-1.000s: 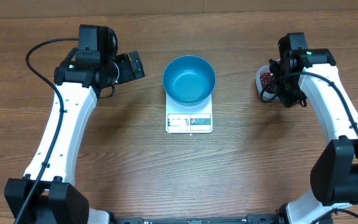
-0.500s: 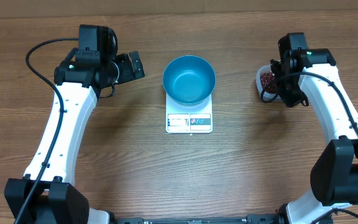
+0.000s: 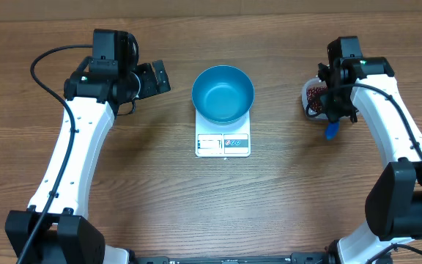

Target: Scoop item into bowl and weigh 150g on scale

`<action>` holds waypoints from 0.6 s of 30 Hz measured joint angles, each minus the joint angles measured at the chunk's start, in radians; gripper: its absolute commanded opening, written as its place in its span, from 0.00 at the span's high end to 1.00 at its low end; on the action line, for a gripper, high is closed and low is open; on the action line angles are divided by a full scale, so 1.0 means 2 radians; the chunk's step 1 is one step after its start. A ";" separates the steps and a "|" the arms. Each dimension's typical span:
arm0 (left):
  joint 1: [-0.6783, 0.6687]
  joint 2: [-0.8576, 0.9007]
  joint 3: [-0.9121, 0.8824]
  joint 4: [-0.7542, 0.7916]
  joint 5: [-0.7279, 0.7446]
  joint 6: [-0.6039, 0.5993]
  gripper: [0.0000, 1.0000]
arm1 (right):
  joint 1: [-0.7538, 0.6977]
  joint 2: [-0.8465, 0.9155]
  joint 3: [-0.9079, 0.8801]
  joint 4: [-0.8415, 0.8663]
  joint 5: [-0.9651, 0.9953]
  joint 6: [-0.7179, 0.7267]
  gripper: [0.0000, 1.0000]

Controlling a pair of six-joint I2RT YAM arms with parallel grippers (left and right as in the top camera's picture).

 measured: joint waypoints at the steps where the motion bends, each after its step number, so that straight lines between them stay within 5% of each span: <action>1: 0.000 0.000 0.000 0.000 0.000 0.000 0.01 | 0.000 0.000 0.000 0.003 0.000 0.012 0.32; 7: 0.000 0.000 0.000 0.000 0.000 0.000 0.00 | 0.000 -0.003 0.028 -0.021 -0.003 0.094 0.12; 18: 0.000 0.000 0.000 0.000 0.000 0.000 0.01 | -0.092 -0.088 0.035 -0.053 -0.164 0.269 0.12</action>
